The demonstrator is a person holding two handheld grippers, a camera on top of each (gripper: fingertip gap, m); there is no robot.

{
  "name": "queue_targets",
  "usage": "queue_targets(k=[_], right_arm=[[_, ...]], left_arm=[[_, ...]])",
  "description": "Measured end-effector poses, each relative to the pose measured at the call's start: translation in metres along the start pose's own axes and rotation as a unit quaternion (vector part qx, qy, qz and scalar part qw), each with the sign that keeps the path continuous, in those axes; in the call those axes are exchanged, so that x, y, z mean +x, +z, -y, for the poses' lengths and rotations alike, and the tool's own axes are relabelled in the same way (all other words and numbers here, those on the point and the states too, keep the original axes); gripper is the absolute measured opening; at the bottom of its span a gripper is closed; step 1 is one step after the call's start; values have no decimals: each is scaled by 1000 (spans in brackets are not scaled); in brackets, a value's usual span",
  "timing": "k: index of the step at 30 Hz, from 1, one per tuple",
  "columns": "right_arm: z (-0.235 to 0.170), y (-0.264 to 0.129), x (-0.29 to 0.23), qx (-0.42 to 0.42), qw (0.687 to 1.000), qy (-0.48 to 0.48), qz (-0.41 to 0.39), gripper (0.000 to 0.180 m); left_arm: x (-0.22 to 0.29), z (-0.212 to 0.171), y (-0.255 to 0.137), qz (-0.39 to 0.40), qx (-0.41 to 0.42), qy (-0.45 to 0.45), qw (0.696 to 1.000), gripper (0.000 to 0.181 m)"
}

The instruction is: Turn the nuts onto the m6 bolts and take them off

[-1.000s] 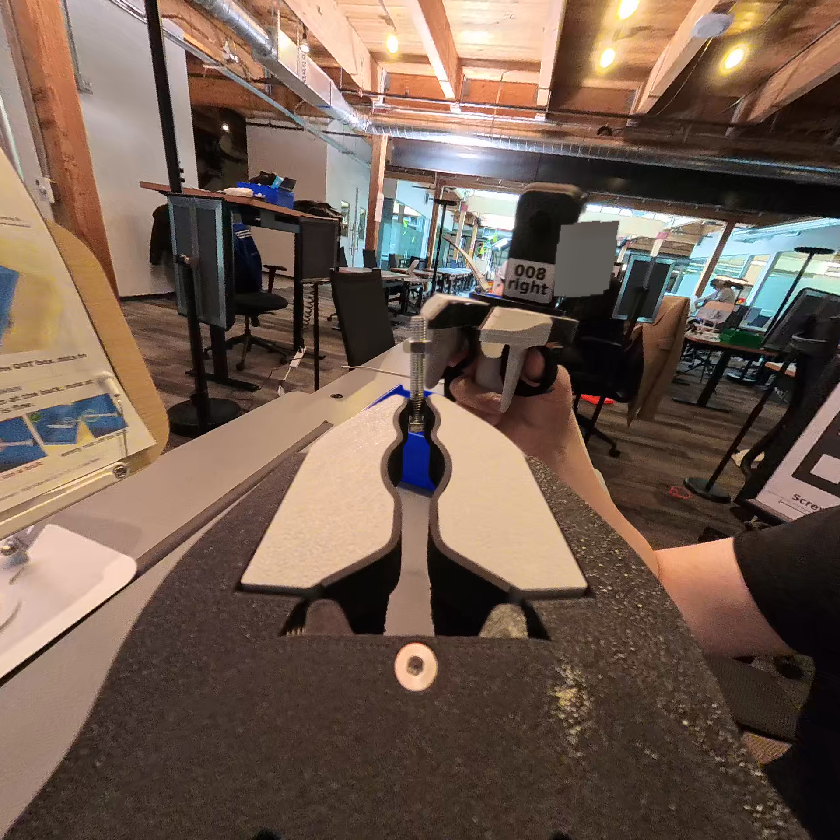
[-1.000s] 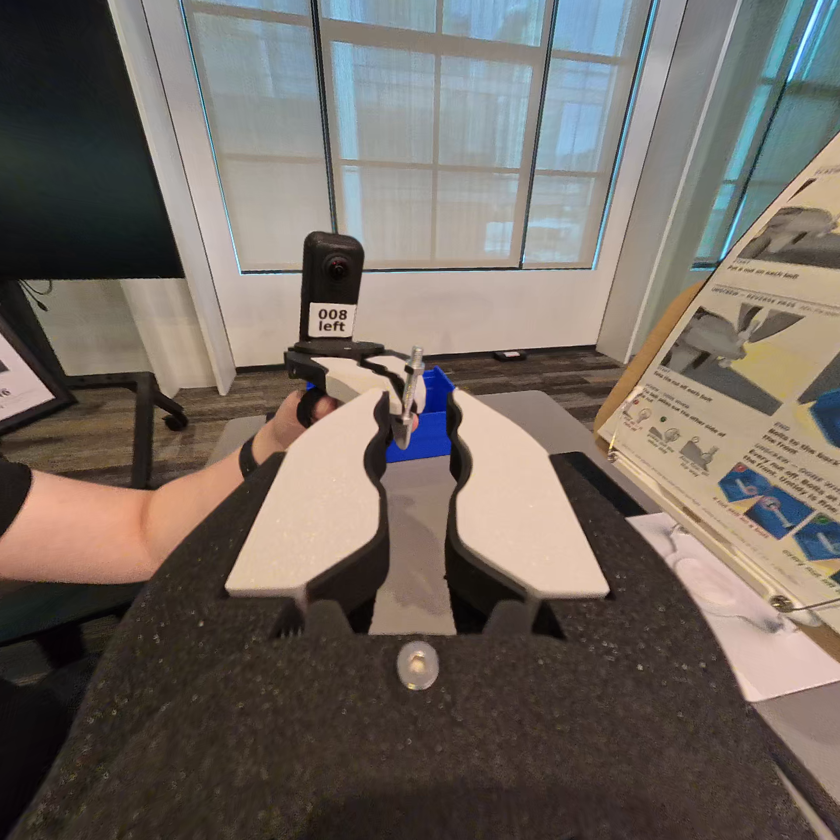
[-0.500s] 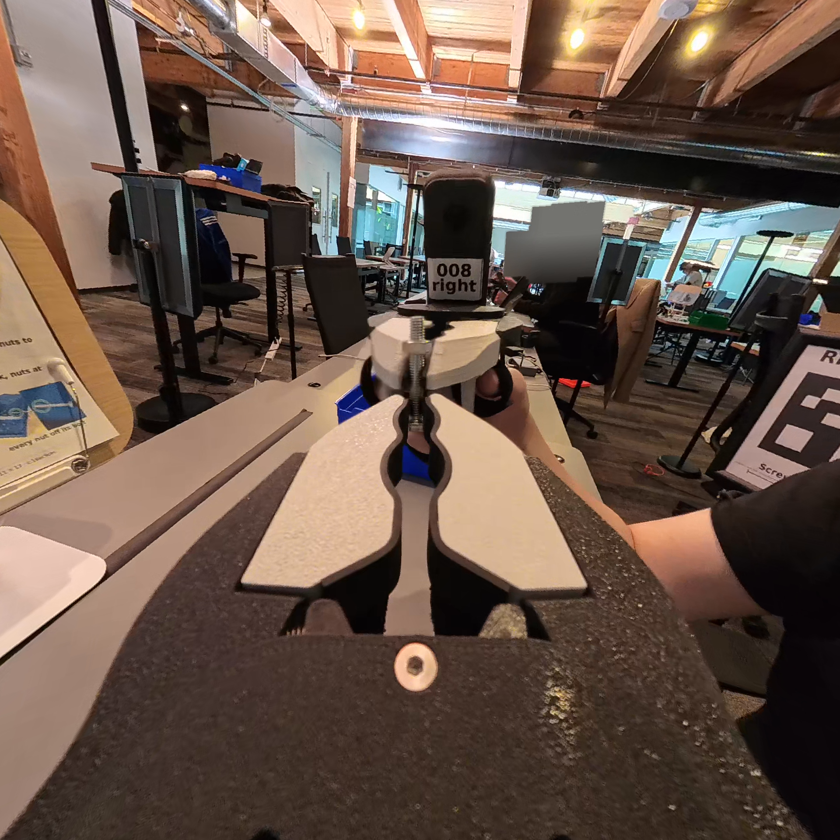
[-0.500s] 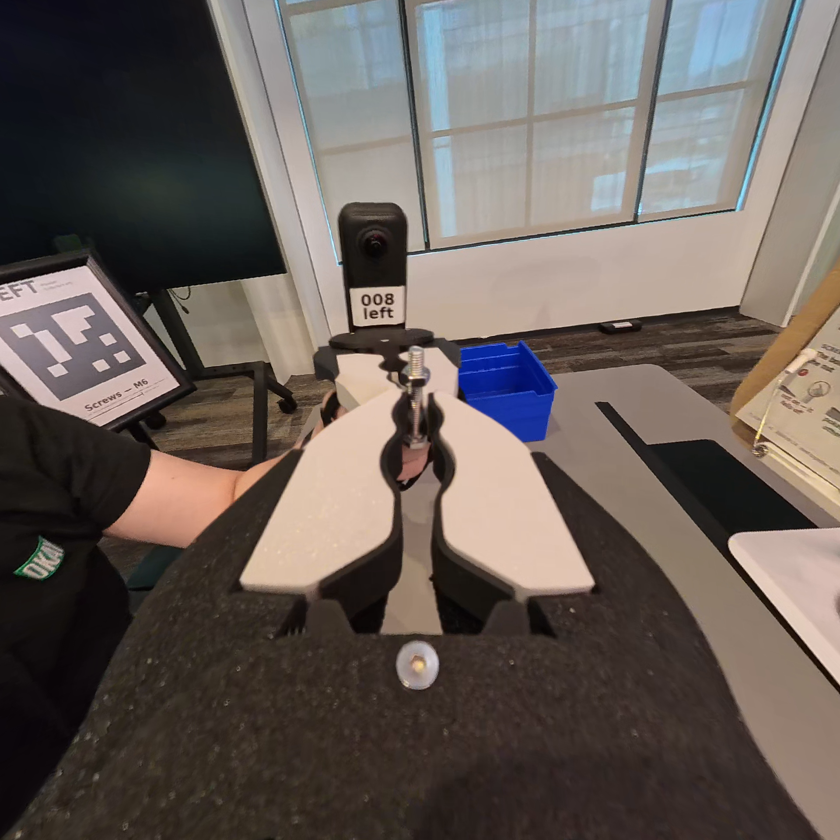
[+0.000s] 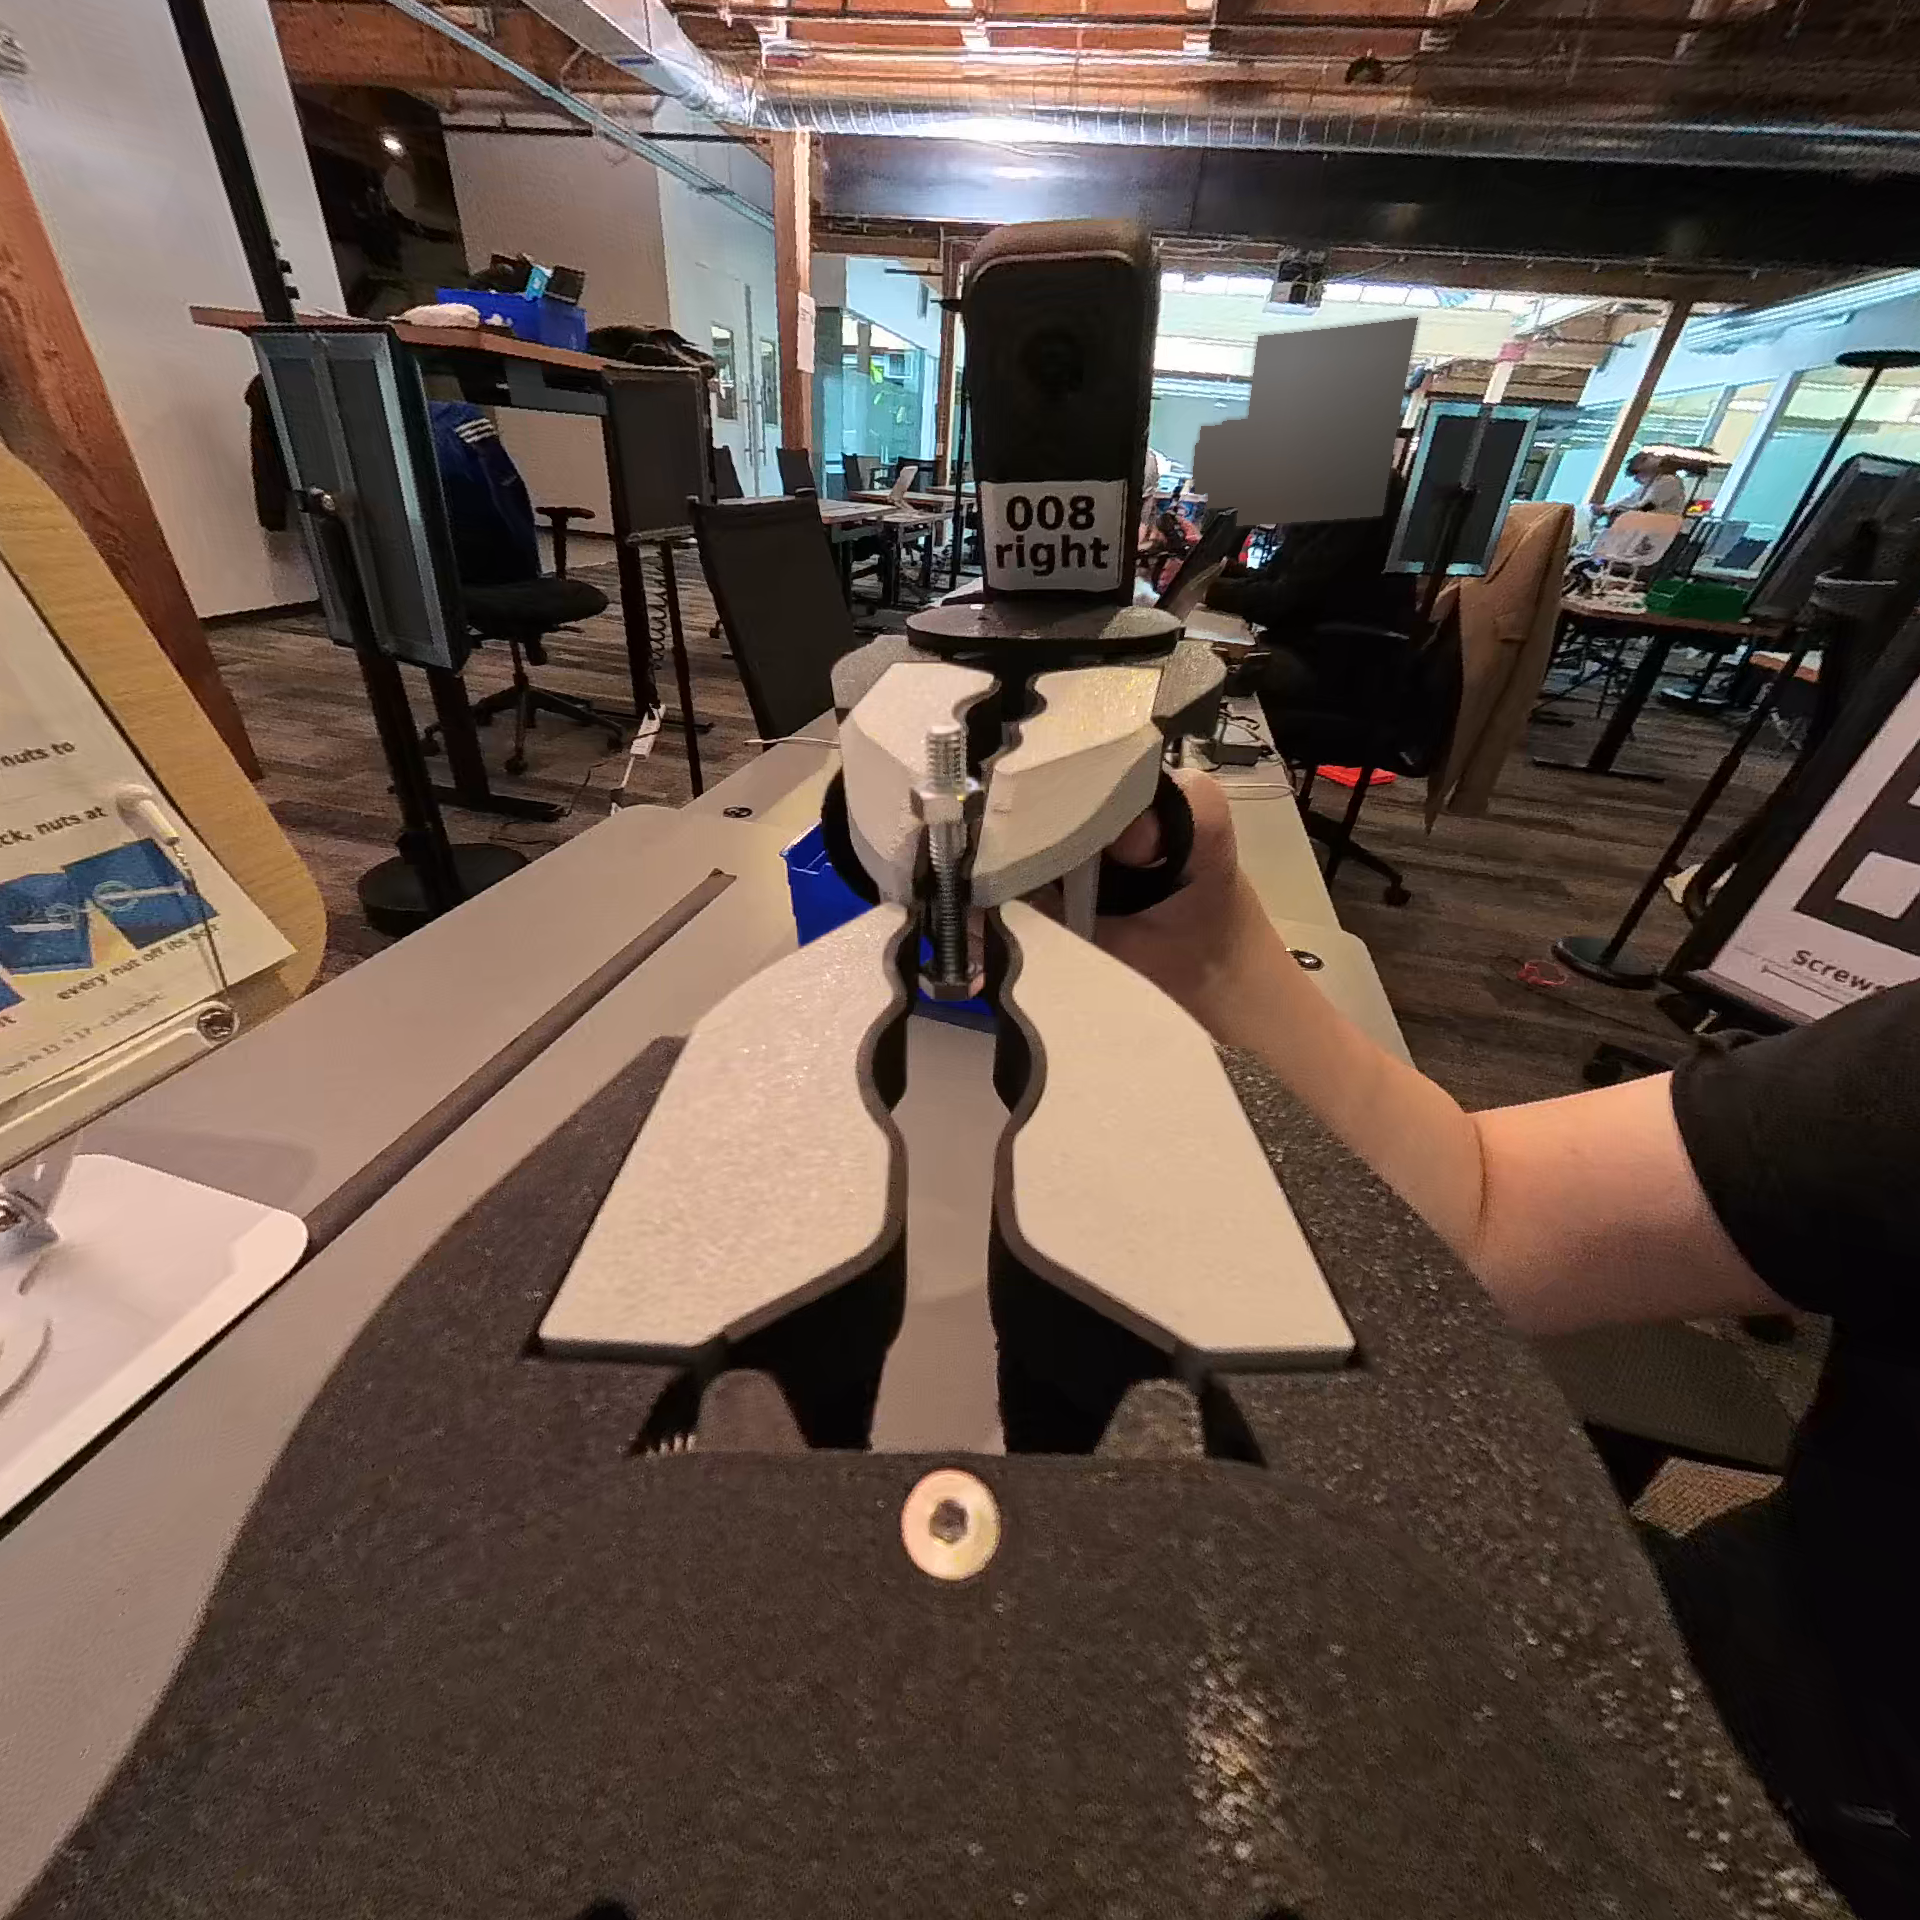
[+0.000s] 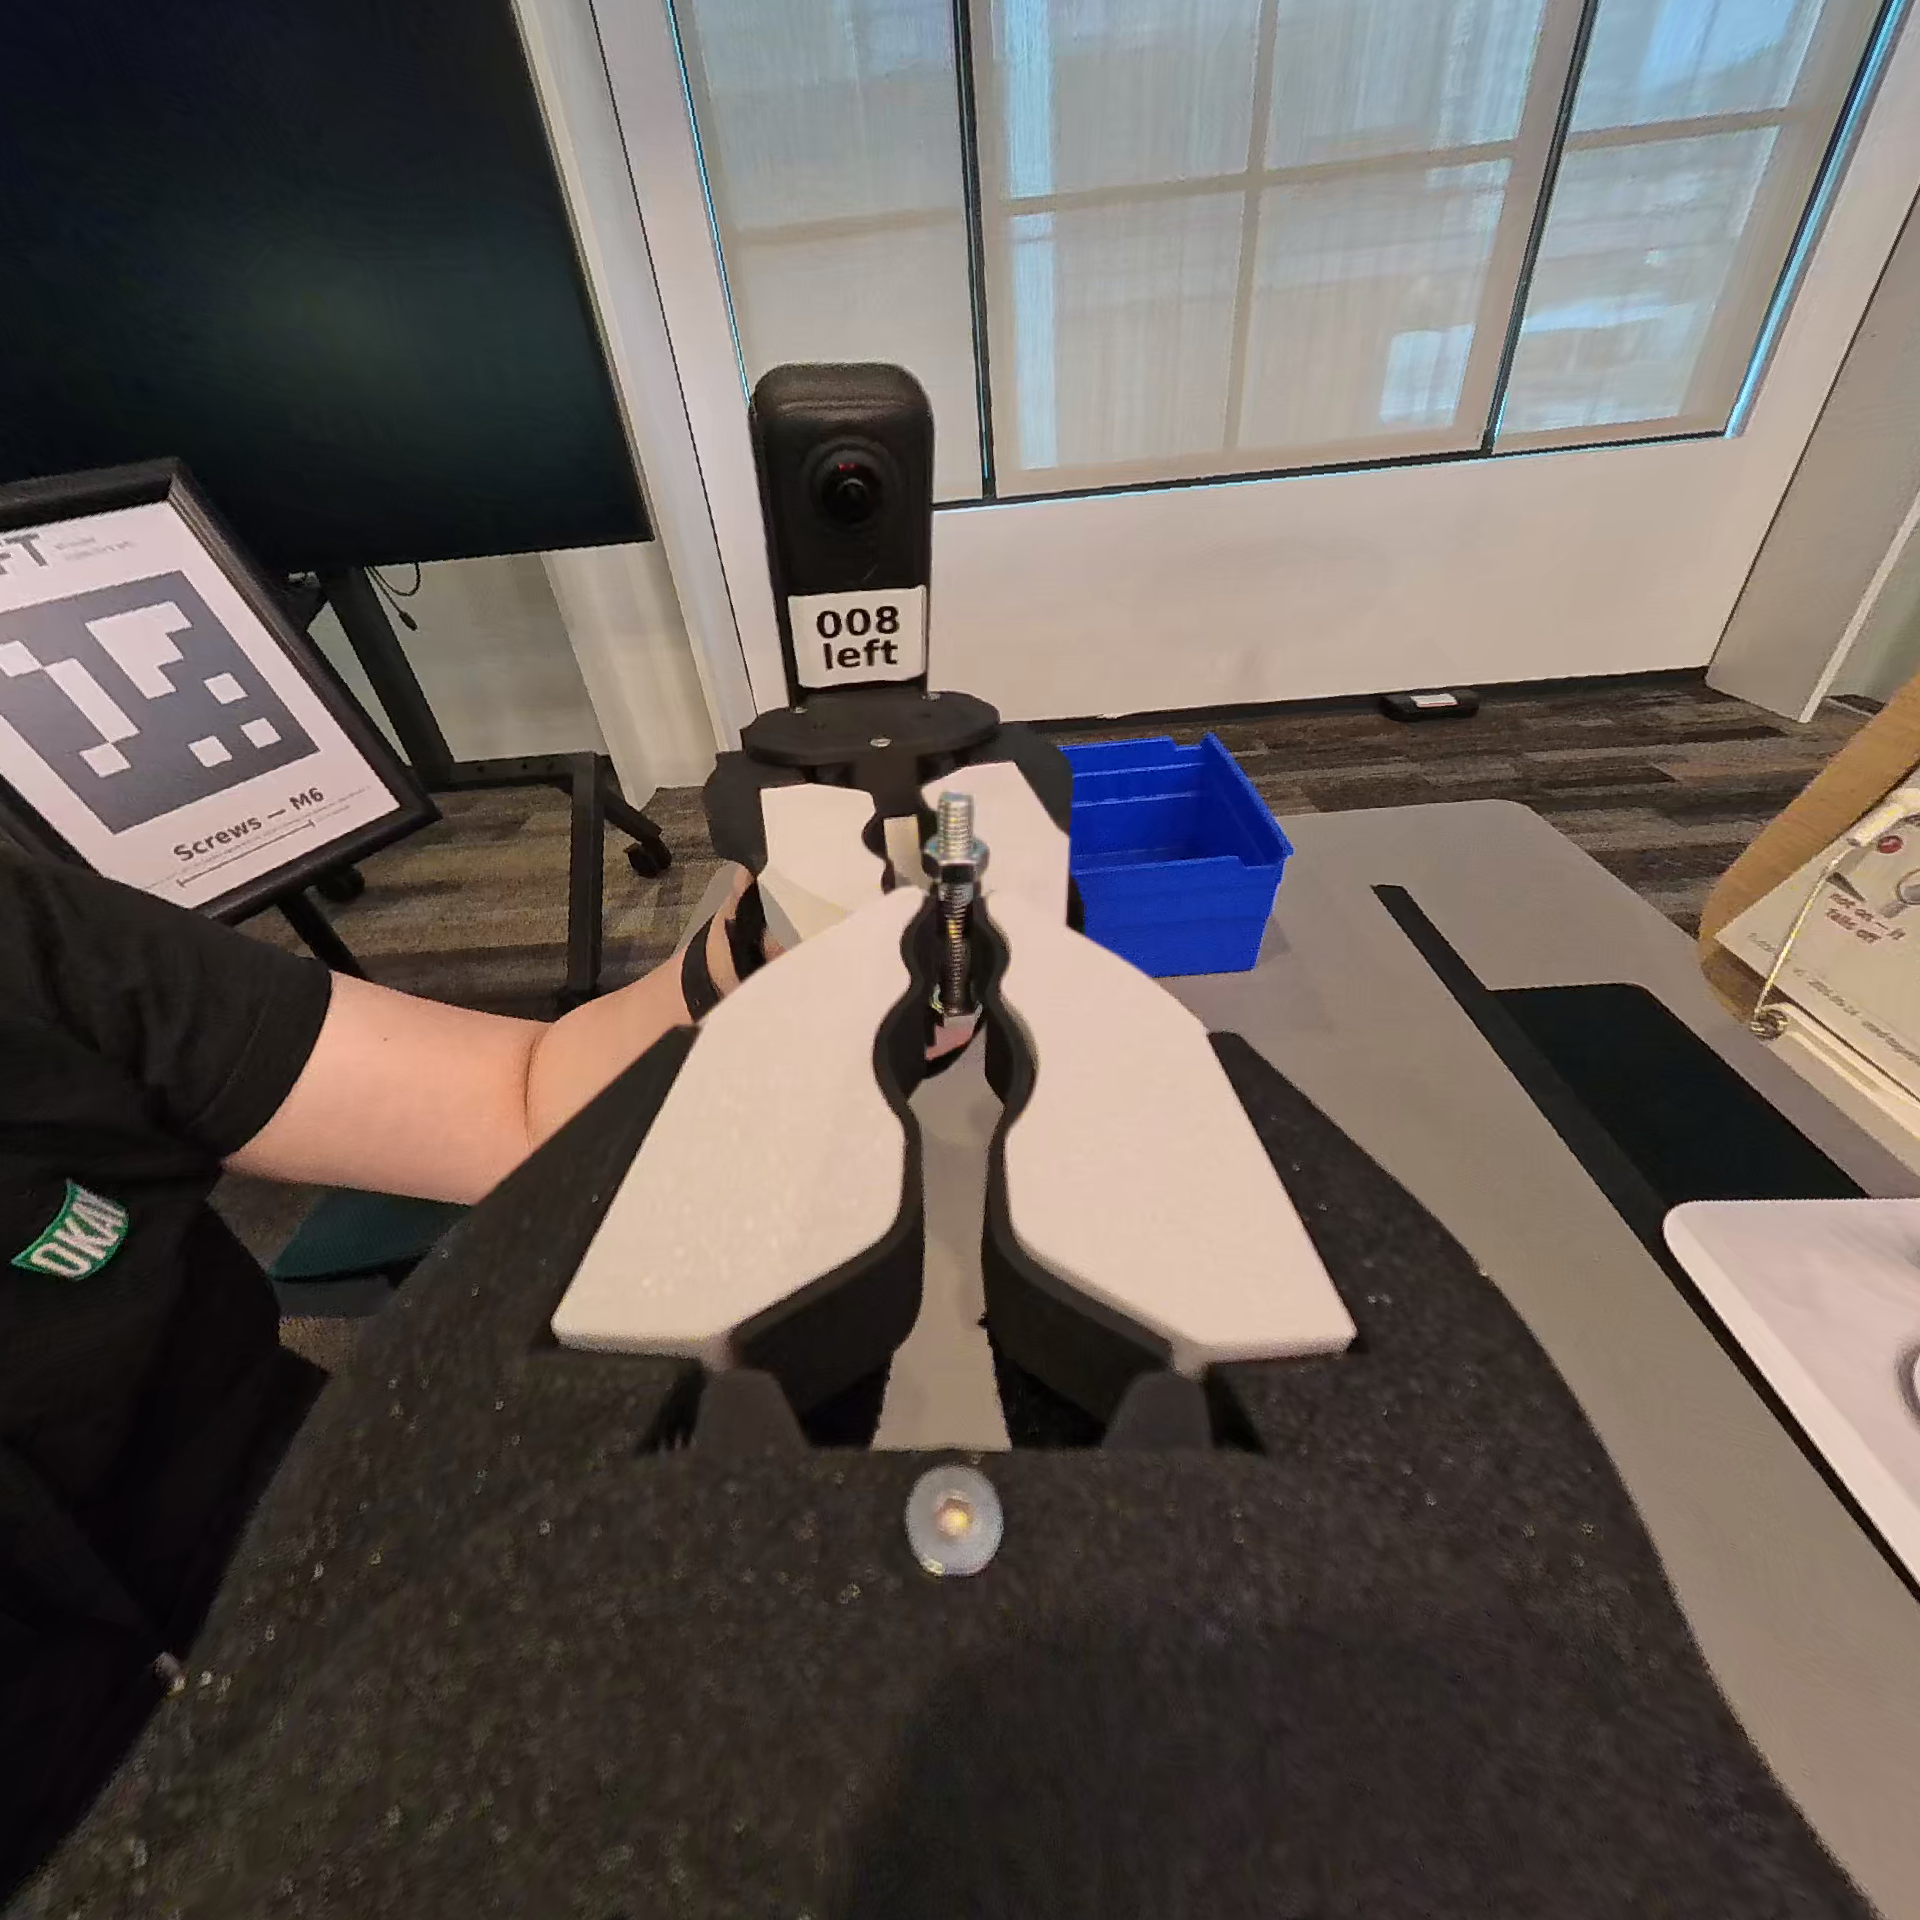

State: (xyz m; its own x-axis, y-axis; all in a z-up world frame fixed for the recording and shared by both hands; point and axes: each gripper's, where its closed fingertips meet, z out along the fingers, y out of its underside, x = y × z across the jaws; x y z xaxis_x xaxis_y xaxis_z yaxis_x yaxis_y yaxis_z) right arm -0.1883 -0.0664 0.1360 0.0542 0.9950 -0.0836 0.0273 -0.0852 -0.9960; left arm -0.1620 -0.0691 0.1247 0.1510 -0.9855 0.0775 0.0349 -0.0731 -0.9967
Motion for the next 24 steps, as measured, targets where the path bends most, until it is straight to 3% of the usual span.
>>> queue_targets(k=[24], right_arm=[[-9, 4, 2, -19, 998, 51, 12, 5]], left_arm=[[2, -7, -9, -81, -12, -132, 988, 13]])
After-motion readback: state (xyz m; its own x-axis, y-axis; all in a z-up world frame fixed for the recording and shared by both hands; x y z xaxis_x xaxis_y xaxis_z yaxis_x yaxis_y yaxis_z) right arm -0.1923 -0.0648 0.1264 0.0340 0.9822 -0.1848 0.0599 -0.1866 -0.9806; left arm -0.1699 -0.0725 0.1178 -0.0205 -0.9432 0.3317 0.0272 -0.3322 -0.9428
